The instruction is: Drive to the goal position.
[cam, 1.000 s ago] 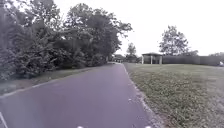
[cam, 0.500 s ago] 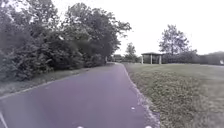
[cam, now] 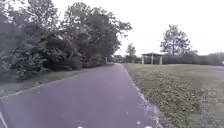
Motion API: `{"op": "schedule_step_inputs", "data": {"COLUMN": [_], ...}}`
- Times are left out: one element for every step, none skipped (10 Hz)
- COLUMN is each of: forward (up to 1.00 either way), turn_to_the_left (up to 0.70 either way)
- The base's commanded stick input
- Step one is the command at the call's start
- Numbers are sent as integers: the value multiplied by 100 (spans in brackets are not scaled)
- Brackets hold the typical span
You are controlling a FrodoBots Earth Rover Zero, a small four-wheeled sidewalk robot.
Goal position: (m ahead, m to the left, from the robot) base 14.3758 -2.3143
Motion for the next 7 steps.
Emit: {"op": "schedule_step_inputs", "data": {"forward": [70, 70, 70, 70, 70, 70, 70], "turn_to_the_left": [0, 0, -1, -1, 0, 0, 0]}}
